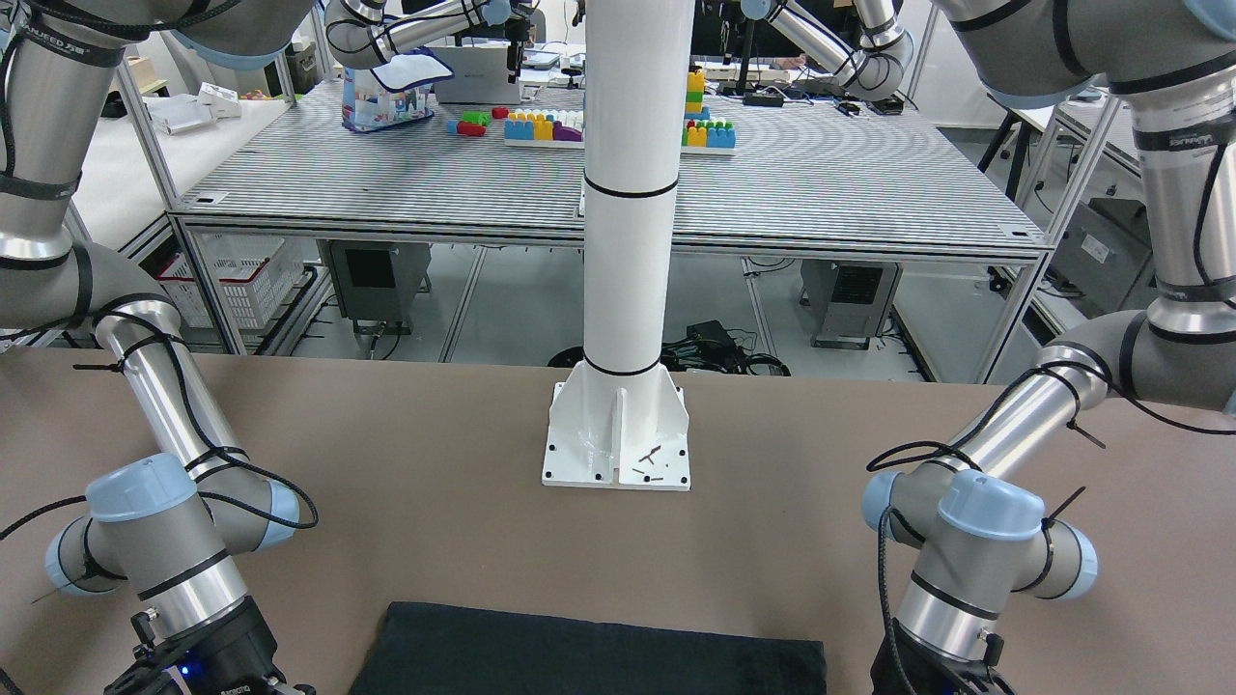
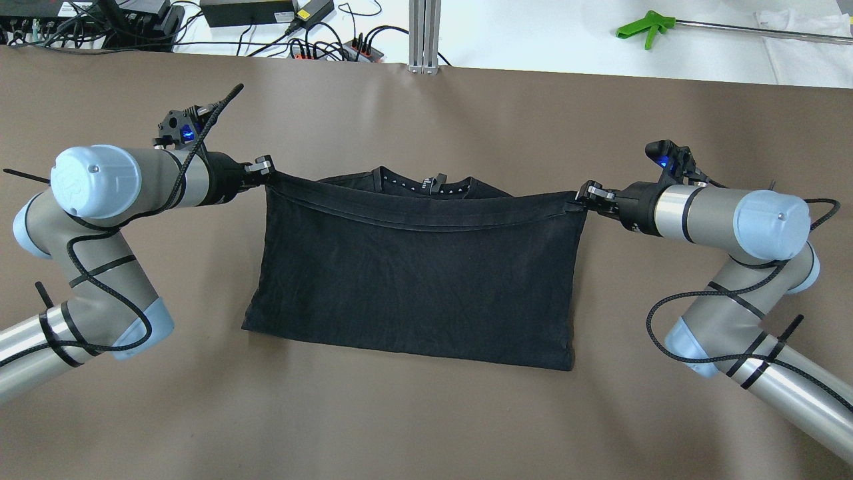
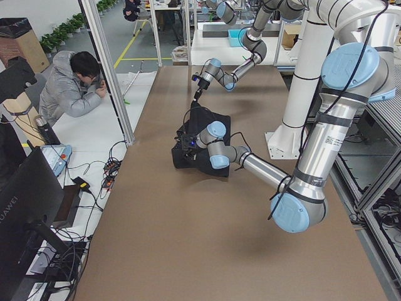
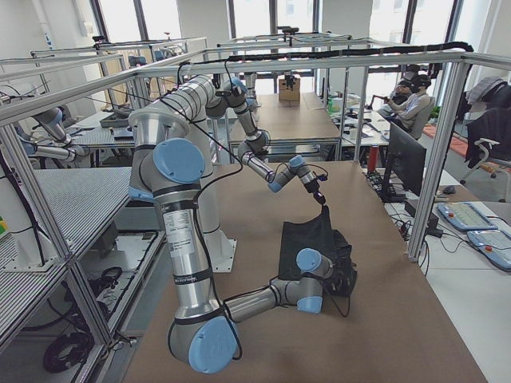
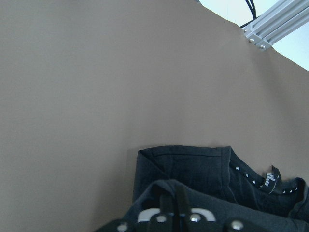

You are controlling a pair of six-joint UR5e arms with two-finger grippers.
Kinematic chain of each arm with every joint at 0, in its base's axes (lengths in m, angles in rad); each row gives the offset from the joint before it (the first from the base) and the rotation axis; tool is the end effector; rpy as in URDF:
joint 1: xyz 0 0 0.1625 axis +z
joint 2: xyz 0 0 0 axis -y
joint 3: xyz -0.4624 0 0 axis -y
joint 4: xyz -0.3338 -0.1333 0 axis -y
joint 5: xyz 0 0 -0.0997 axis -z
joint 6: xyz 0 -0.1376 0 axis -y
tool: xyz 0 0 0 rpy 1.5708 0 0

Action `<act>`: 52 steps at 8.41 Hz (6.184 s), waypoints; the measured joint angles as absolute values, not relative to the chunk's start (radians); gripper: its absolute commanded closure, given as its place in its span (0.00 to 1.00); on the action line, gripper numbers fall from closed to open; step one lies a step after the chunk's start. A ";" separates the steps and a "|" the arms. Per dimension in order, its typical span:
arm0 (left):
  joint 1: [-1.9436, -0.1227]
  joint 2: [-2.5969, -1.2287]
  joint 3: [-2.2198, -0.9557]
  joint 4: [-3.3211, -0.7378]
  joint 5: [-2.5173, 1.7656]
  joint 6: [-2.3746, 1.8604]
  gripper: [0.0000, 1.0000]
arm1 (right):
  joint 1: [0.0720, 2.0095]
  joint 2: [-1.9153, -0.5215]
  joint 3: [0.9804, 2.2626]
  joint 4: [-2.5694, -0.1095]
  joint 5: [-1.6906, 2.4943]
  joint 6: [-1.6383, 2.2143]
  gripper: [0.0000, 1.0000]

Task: Fold clothes
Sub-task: 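Lower the hem onto the shirt near the collar with both grippers, then open both grippers and move the right gripper to the folded bottom corner, then grasp the folded bottom corner nearest the right gripper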

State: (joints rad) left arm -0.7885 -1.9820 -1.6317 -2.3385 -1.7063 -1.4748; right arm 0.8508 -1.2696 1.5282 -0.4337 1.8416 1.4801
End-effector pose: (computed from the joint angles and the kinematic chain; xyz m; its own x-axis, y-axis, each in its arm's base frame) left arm 0.3722 -0.5373 0.3846 0.2868 -0.1538 -0.9456 0.5880 0.8075 0.0469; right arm -0.3282 -0.5206 0.4436 0.1643 0.0549 0.9849 -0.5381 0.8418 0.0428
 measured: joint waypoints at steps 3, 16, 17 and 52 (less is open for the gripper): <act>-0.794 -2.012 -1.586 -2.341 -1.707 -1.471 1.00 | 0.854 -1.265 1.500 -0.435 1.831 1.479 1.00; -0.792 -2.047 -1.540 -2.346 -1.709 -1.467 0.00 | 0.841 -1.215 1.477 -0.437 1.819 1.482 0.07; -0.792 -2.046 -1.537 -2.347 -1.705 -1.461 0.00 | 0.840 -1.215 1.476 -0.437 1.819 1.481 0.07; -0.793 -2.058 -1.562 -2.345 -1.678 -1.476 0.00 | 0.507 -1.490 1.702 -0.554 1.815 1.664 1.00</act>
State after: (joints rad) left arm -0.7930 -2.0579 -1.5617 -2.3454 -1.6782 -1.4757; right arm 0.5065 -1.4899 1.7015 -0.5540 1.8150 1.6641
